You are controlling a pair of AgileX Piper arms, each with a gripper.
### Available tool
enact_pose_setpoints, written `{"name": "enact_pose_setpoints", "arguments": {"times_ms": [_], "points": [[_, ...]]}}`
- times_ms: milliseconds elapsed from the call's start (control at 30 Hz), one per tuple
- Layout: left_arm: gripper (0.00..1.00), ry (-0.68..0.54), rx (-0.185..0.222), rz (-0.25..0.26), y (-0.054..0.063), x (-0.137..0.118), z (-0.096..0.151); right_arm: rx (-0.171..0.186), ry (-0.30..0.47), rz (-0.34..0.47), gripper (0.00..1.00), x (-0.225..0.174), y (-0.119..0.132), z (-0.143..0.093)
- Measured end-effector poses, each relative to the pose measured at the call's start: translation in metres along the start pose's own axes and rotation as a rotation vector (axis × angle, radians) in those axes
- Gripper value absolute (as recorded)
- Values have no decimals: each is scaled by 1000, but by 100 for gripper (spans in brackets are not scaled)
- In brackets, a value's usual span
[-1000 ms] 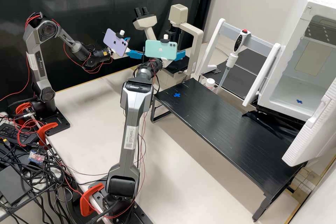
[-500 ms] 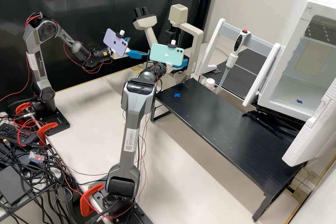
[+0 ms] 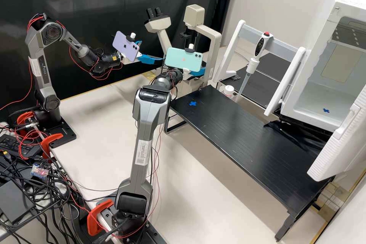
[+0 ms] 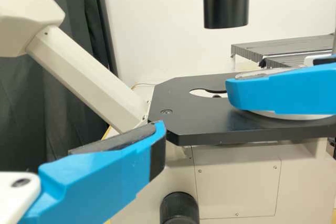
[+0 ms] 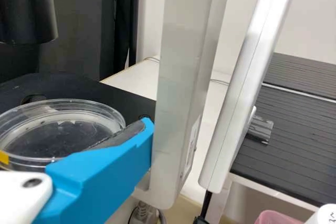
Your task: Move the petri dish to the microscope
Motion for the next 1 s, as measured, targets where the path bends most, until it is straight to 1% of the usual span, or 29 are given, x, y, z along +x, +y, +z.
{"name": "enact_pose_setpoints", "arguments": {"times_ms": [133, 400, 433, 1000], "points": [[100, 0, 0, 0, 0, 0, 0, -2, 2, -7, 100, 0, -1, 0], [100, 0, 0, 0, 0, 0, 0, 11, 7, -16, 100, -4, -3, 3], [100, 0, 0, 0, 0, 0, 0, 12, 9, -16, 0, -5, -2, 3], [100, 0, 0, 0, 0, 0, 0, 20, 11, -18, 0, -4, -1, 4]]}}
